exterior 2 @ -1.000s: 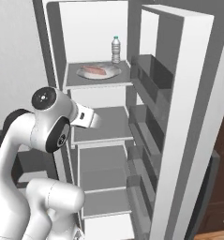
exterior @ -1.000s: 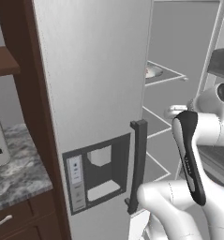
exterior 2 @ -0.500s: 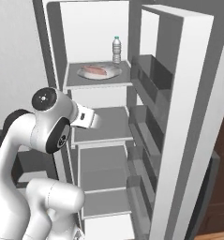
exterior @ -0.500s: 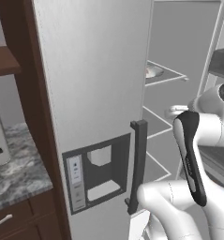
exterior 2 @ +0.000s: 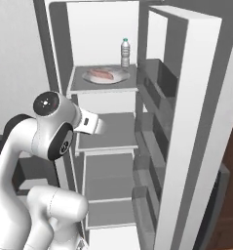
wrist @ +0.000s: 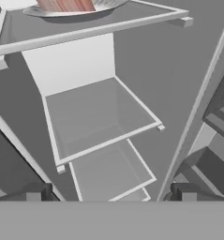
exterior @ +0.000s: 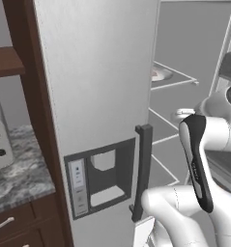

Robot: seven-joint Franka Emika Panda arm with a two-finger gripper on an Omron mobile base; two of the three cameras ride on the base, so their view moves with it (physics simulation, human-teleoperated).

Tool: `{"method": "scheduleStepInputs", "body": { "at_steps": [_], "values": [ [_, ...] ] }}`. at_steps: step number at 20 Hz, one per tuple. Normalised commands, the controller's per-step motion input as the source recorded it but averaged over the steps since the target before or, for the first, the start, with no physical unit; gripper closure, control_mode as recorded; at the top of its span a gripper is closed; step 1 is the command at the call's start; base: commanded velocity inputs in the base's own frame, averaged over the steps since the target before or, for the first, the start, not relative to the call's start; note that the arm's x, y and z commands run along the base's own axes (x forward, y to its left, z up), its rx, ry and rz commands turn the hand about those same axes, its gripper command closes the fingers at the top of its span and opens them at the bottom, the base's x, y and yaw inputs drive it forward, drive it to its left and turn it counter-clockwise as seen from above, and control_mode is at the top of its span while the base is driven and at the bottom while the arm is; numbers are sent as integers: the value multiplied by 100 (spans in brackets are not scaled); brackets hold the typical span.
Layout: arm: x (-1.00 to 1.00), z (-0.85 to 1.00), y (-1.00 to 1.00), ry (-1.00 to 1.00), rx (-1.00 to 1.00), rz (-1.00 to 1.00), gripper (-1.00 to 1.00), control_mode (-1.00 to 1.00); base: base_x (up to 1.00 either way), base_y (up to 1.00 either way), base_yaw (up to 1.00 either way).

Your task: Retrieve the steak from the fridge and place it on the saucepan with marinade on the stove.

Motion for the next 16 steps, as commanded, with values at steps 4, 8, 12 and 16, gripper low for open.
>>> {"method": "scheduleStepInputs", "body": {
  "at_steps": [4, 8, 12, 16],
  "values": [
    [0, 0, 0, 0, 0, 0, -100, 100, 100, -33, 20],
    [0, 0, 0, 0, 0, 0, -100, 100, 100, -35, 25],
    [0, 0, 0, 0, 0, 0, -100, 100, 100, -39, 27],
    [0, 0, 0, 0, 0, 0, -100, 100, 95, -40, 29]
  ]
}}
